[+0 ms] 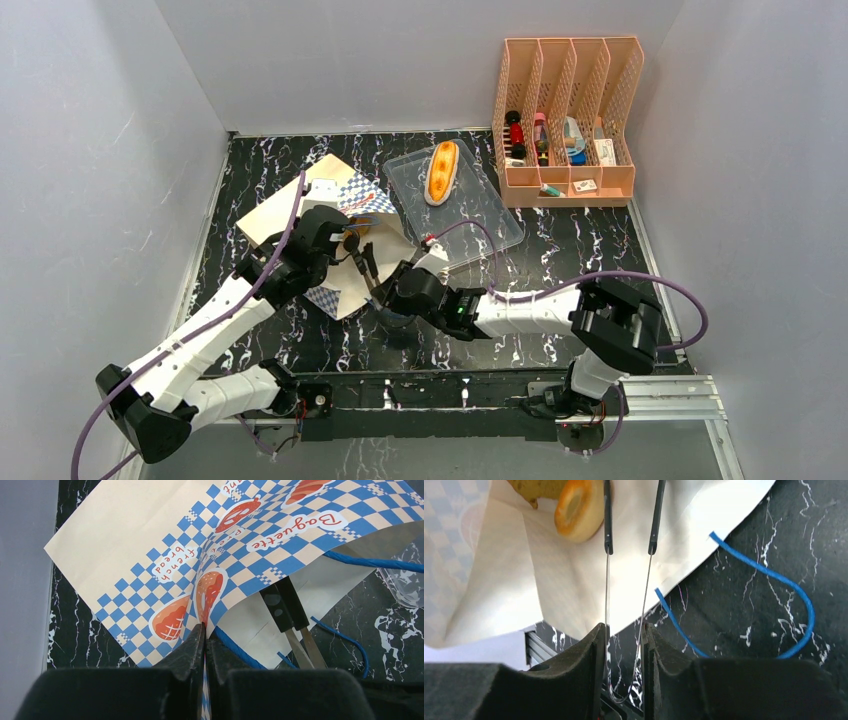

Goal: Take the fake bread out of the paper bag
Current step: Place the clamp on the paper bag.

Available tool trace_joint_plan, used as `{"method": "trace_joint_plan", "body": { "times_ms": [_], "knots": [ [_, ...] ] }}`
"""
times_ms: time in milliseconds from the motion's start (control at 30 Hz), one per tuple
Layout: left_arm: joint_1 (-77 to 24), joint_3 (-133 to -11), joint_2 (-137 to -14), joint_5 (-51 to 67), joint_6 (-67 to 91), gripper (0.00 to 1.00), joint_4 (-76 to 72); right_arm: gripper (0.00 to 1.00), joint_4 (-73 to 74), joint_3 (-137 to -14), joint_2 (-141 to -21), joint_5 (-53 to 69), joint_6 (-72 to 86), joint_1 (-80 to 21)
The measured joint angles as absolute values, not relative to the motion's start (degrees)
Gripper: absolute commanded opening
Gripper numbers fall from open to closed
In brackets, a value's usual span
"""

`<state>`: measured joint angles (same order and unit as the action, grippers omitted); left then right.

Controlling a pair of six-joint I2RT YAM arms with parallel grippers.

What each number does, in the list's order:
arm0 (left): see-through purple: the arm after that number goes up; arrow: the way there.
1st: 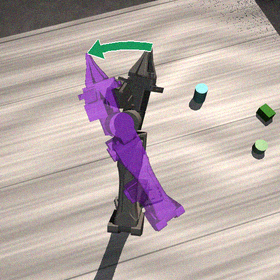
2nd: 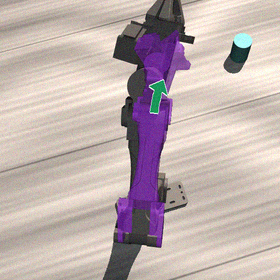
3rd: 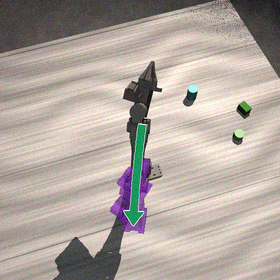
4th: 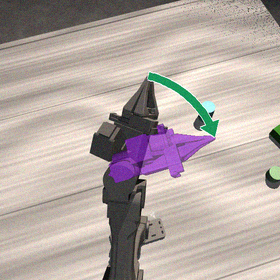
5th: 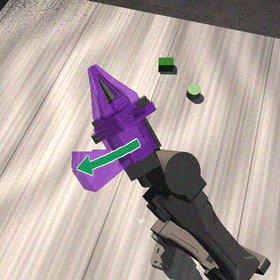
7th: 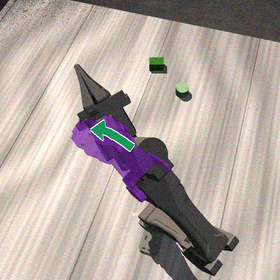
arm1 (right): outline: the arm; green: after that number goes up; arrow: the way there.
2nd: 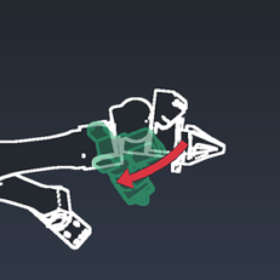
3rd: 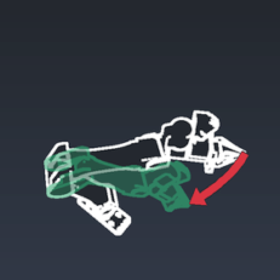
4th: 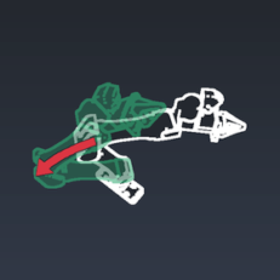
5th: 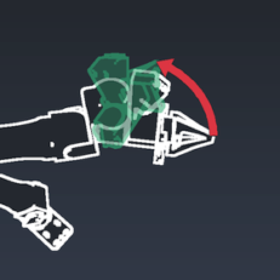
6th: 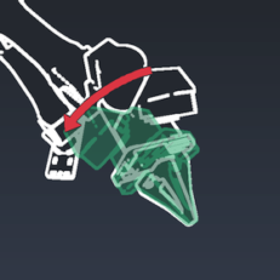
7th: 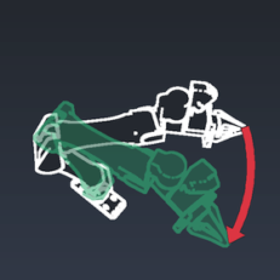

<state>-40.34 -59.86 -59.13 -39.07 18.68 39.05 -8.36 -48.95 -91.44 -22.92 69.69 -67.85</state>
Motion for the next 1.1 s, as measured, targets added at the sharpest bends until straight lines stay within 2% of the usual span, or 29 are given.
{"method": "trace_joint_plan", "body": {
  "times_ms": [867, 900, 1100],
  "knots": [
    [-40.34, -58.13, -58.28, -37.98, 19.51, 0.00, 39.05, 0.11, -29.41, -45.43, -102.80, -12.95, 72.10, -62.33],
    [-40.34, -58.08, -58.26, -37.98, 19.51, 0.00, 39.05, 0.11, -30.39, -44.93, -102.94, -12.64, 68.79, -62.24],
    [-40.34, -57.95, -57.47, -38.11, 19.31, 0.00, 39.05, 0.11, -36.36, -43.46, -104.36, -10.98, 86.19, -62.30]
  ]
}}
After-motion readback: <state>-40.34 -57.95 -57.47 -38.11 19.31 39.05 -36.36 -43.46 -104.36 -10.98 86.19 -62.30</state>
